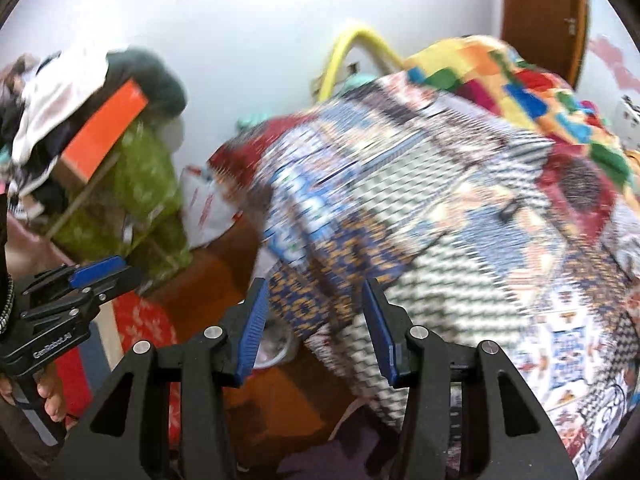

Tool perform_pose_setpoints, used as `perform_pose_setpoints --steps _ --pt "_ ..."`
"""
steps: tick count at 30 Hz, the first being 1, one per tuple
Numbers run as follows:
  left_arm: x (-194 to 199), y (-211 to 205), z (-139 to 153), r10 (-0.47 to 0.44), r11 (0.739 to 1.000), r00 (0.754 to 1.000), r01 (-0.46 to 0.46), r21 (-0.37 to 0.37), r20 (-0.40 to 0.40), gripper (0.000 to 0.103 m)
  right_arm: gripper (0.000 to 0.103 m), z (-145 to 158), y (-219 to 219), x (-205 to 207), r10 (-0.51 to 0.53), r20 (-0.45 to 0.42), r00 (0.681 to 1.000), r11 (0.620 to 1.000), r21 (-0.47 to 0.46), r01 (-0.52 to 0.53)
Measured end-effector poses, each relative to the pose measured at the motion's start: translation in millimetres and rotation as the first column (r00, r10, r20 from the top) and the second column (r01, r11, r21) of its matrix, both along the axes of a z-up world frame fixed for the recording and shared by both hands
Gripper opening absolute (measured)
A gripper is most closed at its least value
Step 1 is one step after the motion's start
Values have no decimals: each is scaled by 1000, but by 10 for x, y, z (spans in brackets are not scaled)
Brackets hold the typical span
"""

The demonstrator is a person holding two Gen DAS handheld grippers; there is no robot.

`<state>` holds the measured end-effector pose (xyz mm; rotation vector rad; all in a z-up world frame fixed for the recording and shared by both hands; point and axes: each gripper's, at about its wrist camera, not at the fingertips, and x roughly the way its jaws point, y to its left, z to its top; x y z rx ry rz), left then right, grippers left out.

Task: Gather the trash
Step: 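Move both grippers back over the last items on the bed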

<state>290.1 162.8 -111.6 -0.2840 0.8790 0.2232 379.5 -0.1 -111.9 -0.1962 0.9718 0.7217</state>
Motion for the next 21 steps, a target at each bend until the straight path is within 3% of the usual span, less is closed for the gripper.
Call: perform_pose_setpoints --steps 10,21 --pt "703 -788 285 -126 992 991 125 24 50 37 44 287 -1065 451 -170 109 979 985 4 171" --pt "1711 -1488 112 -254 966 967 254 40 3 39 44 174 -2028 1059 -338 108 935 941 12 339"
